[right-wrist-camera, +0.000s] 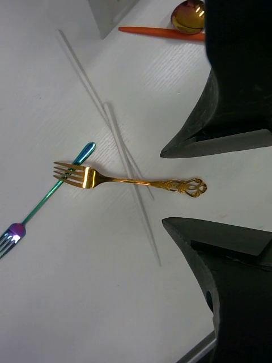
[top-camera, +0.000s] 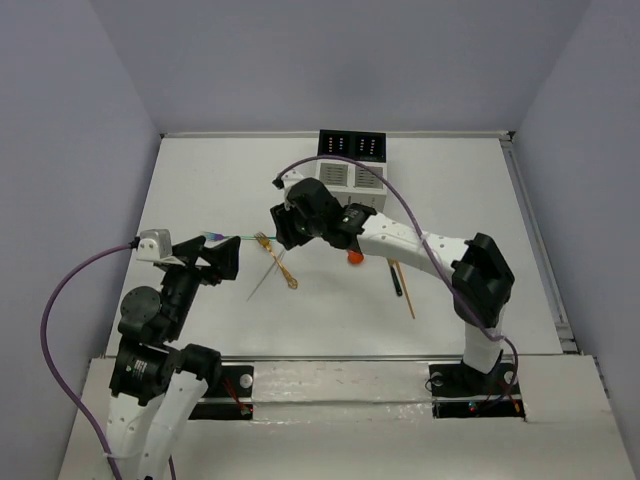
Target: Sort the eating utensils into containers
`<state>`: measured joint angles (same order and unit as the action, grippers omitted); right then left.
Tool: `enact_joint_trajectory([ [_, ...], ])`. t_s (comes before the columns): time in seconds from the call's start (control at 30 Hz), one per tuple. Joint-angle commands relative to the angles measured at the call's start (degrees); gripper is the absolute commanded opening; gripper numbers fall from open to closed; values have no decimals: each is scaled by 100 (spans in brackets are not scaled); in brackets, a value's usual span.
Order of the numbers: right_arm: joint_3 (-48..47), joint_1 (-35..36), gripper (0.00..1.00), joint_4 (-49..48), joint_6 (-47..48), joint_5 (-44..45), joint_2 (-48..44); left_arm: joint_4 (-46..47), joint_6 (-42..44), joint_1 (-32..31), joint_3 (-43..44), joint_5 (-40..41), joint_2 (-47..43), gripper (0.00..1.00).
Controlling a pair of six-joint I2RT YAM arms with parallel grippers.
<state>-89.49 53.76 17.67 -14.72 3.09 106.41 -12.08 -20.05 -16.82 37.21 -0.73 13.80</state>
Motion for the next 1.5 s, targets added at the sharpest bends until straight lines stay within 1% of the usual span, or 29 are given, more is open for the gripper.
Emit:
enact_joint_trajectory([
  [0.0, -612, 135, 52, 122, 154, 315, 563, 136, -51, -14, 111, 284, -18, 99],
  [0.1, -1060, 188, 52, 228, 250, 376, 924, 127, -51, -14, 120, 337, -35, 99],
  [0.23, -1815, 302, 52, 543, 417, 525, 1679, 127, -43, -14, 120, 328, -36, 99],
  [0.4, -2369, 302, 51, 790, 461, 727, 2287, 135, -51, -14, 128, 319, -53, 99],
  [0.57, -2731, 302, 50, 966, 453, 816, 2831, 127, -42, -14, 128, 311, -79, 99],
  [0.8, -2951, 355, 47, 1054, 409, 904, 3193, 127, -51, -14, 128, 319, -115, 99],
  [0.93, -2969, 355, 42, 984, 391, 895, 3333, 144, -51, -14, 128, 302, -132, 99],
  [1.07, -3048, 355, 35, 966, 365, 947, 3474, 144, -51, -14, 120, 302, -132, 99],
  [1.13, -3039, 355, 28, 931, 365, 974, 3492, 135, -51, -14, 120, 293, -141, 99],
  [1.17, -3039, 355, 23, 931, 365, 983, 3492, 144, -60, -14, 120, 302, -141, 99],
  [1.23, -3022, 355, 18, 905, 365, 1044, 3483, 144, -60, -14, 120, 302, -141, 99],
  [1.27, -3004, 355, 15, 896, 365, 1062, 3431, 153, -60, -14, 120, 302, -141, 99],
  [1.4, -2767, 355, 10, 668, 488, 1088, 3194, 153, -69, -14, 102, 293, -141, 99],
  [1.43, -2714, 355, 7, 554, 496, 1097, 3045, 153, -69, -14, 102, 302, -124, 99],
  [1.47, -2583, 355, 7, 484, 523, 1088, 2965, 153, -69, -14, 102, 310, -123, 99],
])
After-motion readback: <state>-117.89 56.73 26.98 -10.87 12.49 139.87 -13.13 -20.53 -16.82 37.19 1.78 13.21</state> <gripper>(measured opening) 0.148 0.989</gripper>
